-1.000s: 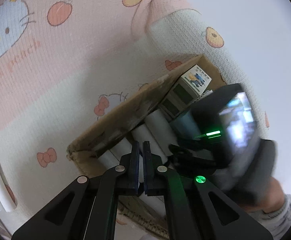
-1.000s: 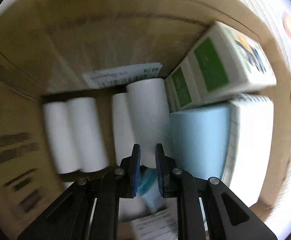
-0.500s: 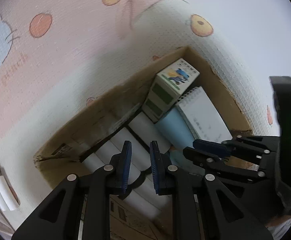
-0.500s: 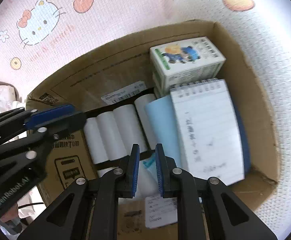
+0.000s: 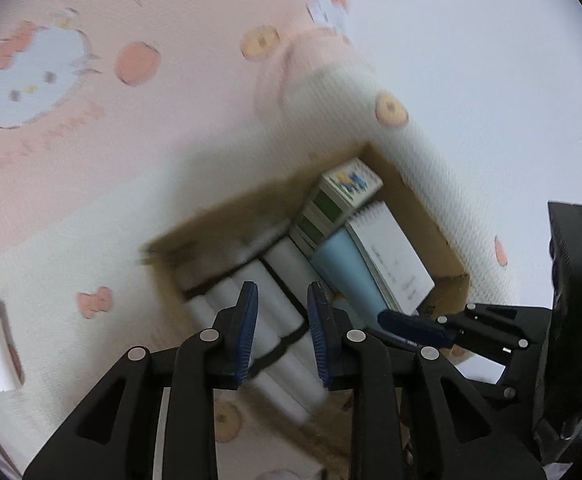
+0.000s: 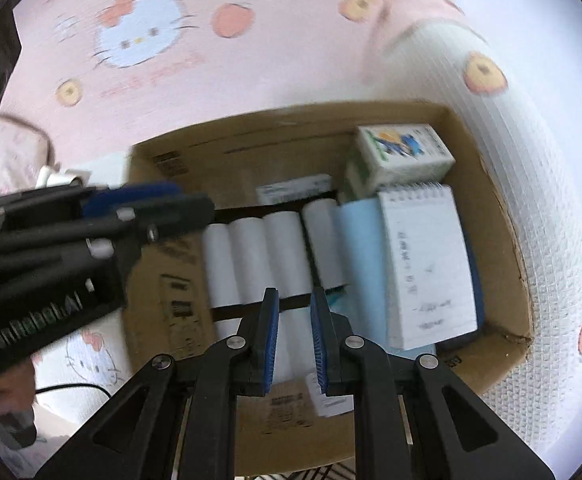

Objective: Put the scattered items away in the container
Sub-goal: 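Move both open grippers back to the remaining white tubes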

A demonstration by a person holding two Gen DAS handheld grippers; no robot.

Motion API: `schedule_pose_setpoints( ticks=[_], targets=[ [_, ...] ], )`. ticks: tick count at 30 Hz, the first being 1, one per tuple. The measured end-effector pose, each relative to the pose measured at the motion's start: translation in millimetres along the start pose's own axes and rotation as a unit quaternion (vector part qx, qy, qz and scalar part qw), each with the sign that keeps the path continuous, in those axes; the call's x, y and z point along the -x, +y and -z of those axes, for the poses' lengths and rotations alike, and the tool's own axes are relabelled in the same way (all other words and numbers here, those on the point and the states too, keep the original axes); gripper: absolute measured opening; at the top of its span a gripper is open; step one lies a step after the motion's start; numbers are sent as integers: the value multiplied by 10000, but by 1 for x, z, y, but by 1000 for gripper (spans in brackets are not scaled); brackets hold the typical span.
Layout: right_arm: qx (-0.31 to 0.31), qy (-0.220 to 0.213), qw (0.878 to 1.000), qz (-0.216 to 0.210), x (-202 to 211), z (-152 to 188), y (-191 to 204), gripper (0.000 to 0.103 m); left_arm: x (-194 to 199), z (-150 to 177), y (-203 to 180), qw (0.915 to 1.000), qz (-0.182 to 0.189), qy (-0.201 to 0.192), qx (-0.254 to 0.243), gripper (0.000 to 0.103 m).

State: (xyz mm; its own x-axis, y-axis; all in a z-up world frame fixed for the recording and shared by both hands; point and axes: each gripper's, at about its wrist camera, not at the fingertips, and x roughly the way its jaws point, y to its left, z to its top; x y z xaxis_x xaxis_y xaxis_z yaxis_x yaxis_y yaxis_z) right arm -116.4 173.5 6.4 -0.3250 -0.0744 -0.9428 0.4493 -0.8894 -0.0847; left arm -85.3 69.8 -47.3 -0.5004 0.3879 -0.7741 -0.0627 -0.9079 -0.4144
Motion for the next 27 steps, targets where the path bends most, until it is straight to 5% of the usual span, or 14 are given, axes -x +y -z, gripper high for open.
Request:
schedule_pose_setpoints(
  ticks=[4,14,16,20,27],
  targets=[
    [452,-188,9979,428,7,6,32,13,34,19,20,9980,-290,-552,-123,37],
    [1469,-538,9833,935,10,22,107,13,52,83,73,9887,-1177,-890,-276,44],
    [1674,-656,9805,789,10,24,122,13,52,97,89,9874,-1317,-872,-29,44],
    [2087,-869,9721,623,6,25,151,13,50,122,134,9890,-997,-577,932,44],
    [2868,-1481,9448,561,15,47,198,13,69,167,187,9726,-1230,-680,1854,44]
  ],
)
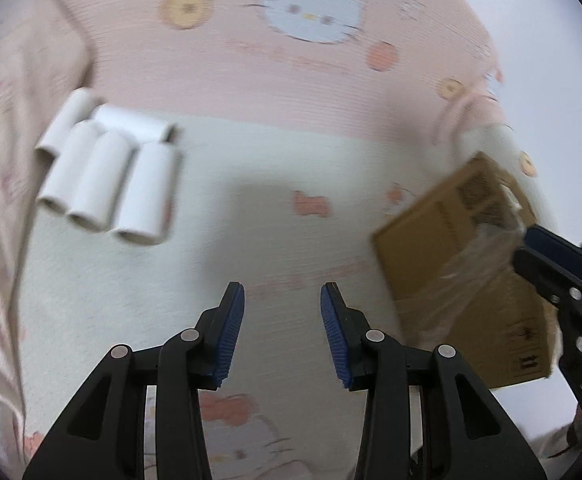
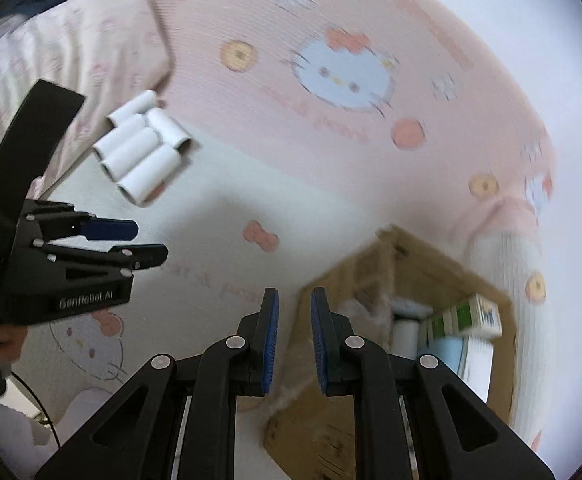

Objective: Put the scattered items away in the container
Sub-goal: 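Move both open grippers back to the remaining white tubes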

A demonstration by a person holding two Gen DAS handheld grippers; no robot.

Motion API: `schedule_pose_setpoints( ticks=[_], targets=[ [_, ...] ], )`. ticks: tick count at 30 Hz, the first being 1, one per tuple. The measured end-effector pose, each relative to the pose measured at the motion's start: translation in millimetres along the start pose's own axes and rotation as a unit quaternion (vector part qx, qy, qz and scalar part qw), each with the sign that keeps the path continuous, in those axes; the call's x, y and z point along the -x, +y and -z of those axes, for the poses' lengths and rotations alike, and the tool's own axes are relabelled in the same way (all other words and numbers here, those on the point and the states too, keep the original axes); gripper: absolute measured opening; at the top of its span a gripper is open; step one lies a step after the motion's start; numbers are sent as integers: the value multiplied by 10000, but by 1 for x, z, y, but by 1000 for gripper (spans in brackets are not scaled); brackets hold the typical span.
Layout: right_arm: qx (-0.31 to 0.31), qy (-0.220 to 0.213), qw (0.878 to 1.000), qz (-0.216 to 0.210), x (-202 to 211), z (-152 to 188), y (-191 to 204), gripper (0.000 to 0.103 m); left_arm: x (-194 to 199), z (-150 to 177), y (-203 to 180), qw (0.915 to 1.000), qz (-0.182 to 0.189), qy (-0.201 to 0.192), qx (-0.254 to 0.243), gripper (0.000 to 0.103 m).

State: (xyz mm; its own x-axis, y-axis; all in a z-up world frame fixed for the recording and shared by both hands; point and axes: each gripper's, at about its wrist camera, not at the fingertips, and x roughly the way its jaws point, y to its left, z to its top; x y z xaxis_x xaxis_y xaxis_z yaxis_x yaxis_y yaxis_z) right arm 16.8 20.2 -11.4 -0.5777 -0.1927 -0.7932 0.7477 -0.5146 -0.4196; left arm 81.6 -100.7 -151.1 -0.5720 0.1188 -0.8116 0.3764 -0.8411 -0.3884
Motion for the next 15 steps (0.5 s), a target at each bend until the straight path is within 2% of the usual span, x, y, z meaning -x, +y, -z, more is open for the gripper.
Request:
schedule_pose_setpoints(
  ticks=[2,5,8,11,12,15],
  targets=[
    [266,-235,9994,-30,4,-1,14,13,3,7,15,9999,-80,-29,125,44],
    [752,-585,9953,173,3,-3,37,13,4,12,34,9992,-115,18,389,44],
    [846,-701,9939,111,-6,-5,50,13,2,11,44,9981,-28,117,605,44],
    [371,-612,9963,-468,-25,-10,51,13,-1,6,46,9981,-158,27,599,44],
    [69,-592,9951,-782,-35,-12,49,13,-3,4,46,9982,-215,1,569,44],
    [-742,-440,9853,-1474,-63,-14,45,13,-4,-2,51,9975,-386,-118,578,44]
  ],
)
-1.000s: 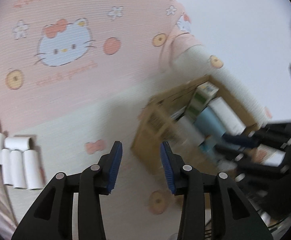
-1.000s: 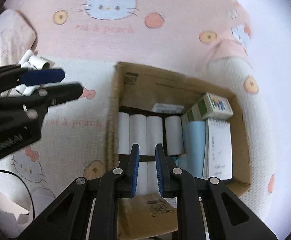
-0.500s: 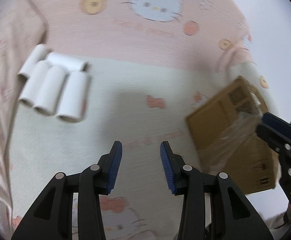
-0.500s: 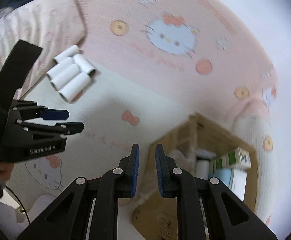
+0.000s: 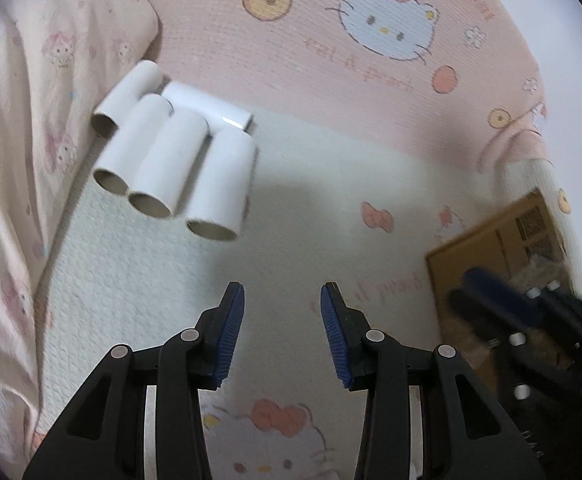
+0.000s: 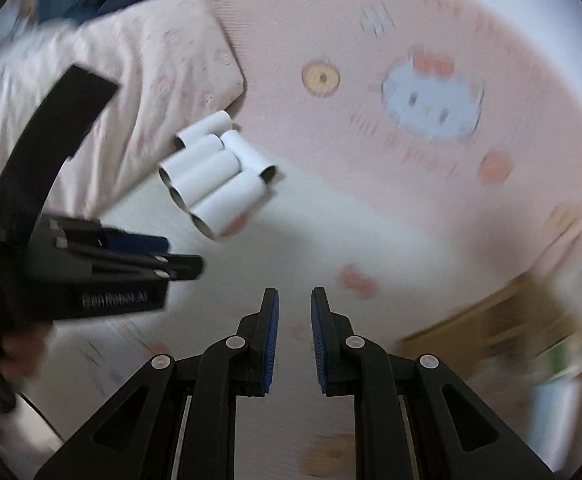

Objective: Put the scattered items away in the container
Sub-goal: 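Move both open grippers back to the remaining white tubes, then close both grippers around another standing white paper tube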

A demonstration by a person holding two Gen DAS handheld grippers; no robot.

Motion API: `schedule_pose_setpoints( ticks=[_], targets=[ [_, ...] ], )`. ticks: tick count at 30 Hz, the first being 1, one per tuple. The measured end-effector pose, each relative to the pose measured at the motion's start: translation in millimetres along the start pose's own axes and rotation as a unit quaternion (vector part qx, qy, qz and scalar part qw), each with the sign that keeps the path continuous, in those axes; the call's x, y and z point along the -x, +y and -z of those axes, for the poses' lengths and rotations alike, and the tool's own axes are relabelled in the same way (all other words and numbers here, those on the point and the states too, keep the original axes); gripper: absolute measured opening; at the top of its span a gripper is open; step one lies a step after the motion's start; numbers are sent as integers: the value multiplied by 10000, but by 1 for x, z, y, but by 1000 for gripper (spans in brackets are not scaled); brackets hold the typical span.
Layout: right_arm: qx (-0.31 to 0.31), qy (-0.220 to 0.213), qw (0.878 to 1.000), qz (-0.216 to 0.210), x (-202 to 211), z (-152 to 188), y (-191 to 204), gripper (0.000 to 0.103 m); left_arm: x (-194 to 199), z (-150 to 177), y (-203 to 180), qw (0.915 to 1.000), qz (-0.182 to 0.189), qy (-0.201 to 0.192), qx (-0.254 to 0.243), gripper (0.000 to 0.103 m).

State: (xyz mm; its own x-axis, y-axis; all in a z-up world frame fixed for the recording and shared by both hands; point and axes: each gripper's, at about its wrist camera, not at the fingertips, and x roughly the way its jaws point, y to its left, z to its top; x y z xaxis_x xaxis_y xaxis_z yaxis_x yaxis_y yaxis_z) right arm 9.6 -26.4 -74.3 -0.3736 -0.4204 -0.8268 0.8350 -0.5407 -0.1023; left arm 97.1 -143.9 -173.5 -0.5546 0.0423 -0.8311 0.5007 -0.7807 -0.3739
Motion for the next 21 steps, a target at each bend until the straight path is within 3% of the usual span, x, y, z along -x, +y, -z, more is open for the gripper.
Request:
schedule_pose_setpoints(
  ticks=[2,5,7,9,13,17,21],
  targets=[
    [-334,-23,9989,-324,-9,1,-5,13,1,-3,2,9999,28,-96,62,43],
    [-324,-250,9988,-273,-18,4,-3,17,4,-5,8,9997,-28,-209,133,43],
    [-240,-363,9983,-384,-25,4,1,30,2,-5,12,9996,32,-175,224,38],
    [-306,-480,9968,-566,-33,6,3,59,-1,-6,20,9990,125,-120,408,31],
    [-361,-436,9944,-896,-50,5,8,63,-11,-11,38,9962,240,132,826,14],
    [-294,-458,9950,-834,-65,4,14,63,-11,-19,49,9956,107,-38,929,13],
    [-617,-466,9924,-961,-81,1,9,64,-13,-33,51,9961,16,-197,859,13]
  ],
)
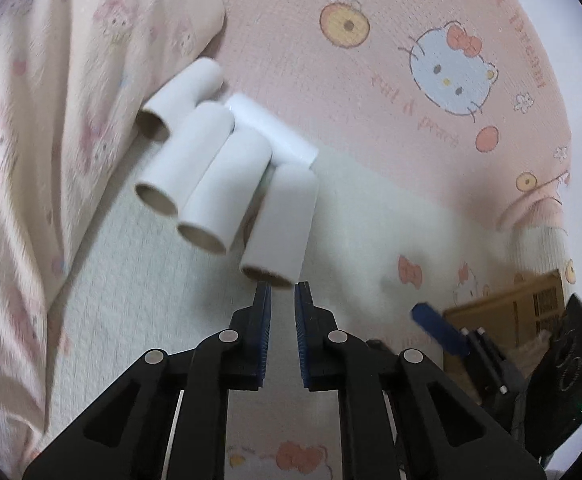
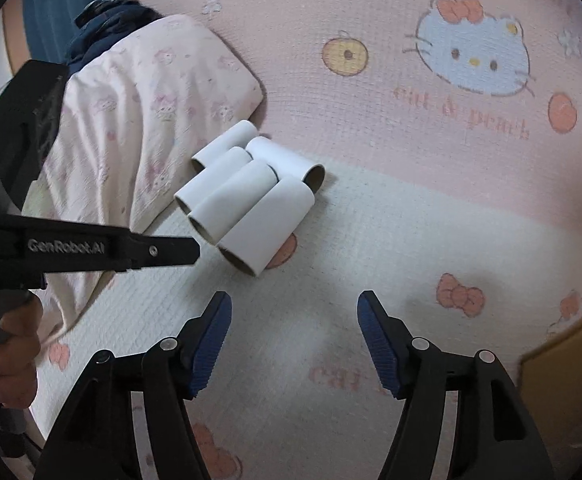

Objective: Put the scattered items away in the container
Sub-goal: 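Close both grippers around another standing white paper tube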

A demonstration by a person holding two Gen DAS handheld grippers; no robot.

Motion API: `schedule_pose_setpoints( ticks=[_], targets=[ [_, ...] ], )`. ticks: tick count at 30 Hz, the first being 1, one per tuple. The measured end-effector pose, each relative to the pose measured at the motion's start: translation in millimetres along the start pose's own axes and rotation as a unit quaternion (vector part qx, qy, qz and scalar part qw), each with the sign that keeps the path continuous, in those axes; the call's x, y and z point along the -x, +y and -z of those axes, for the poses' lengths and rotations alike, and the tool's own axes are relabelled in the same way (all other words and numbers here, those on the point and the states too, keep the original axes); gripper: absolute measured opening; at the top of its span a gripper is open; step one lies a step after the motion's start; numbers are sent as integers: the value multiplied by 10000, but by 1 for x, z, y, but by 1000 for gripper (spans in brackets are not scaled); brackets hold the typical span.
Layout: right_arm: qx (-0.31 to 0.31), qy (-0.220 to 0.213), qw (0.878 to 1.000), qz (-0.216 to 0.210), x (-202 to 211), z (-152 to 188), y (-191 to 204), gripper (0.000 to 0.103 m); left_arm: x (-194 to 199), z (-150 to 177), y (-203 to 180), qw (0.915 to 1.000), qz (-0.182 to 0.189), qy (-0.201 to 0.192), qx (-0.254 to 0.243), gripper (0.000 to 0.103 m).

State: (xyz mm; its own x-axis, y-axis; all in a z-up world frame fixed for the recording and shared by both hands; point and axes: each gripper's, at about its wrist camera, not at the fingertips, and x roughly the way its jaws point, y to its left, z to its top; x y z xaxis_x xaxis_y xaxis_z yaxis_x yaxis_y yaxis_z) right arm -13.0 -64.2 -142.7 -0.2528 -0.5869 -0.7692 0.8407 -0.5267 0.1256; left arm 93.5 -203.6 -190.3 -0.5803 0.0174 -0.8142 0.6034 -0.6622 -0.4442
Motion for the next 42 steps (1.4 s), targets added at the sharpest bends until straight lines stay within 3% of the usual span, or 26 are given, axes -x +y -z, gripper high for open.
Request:
schedule_pose_setpoints(
  ticks=[6,8,10,12,15,18,20,25,29,36,42],
  targets=[
    [-198,-13,9998,-71,-22,2,-5,64,-21,-16,0,9992,255,193,234,16],
    [-159,30,9998,-69,-30,3,-4,64,-25,-19,-2,9994,136,191,245,25],
    [-159,72,9998,-87,-35,4,-5,64,-27,-24,-7,9999,67,79,105,43],
    [-199,124,9996,-160,-38,5,-5,64,-29,-28,-13,9998,-137,5,-108,46],
    [-372,168,9988,-272,-41,4,-8,64,-39,-34,-13,9993,-283,169,-198,46],
    [-541,263,9975,-369,-43,4,-13,64,-49,-36,-5,9986,-5,514,129,46],
    [-649,284,9965,-433,-44,3,-15,64,-50,-36,-2,9977,185,534,365,46],
    [-721,276,9952,-602,-43,0,-16,64,-51,-34,-9,9958,500,661,402,46],
    [-678,270,9953,-644,-47,-4,-12,64,-55,-33,-23,9964,424,709,171,46],
    [-1126,264,9891,-913,-51,-3,-21,64,-56,-31,-23,9935,722,811,341,46],
    [-1559,241,9816,-1076,-58,-6,-36,64,-57,-36,-17,9937,628,809,461,46]
  ],
)
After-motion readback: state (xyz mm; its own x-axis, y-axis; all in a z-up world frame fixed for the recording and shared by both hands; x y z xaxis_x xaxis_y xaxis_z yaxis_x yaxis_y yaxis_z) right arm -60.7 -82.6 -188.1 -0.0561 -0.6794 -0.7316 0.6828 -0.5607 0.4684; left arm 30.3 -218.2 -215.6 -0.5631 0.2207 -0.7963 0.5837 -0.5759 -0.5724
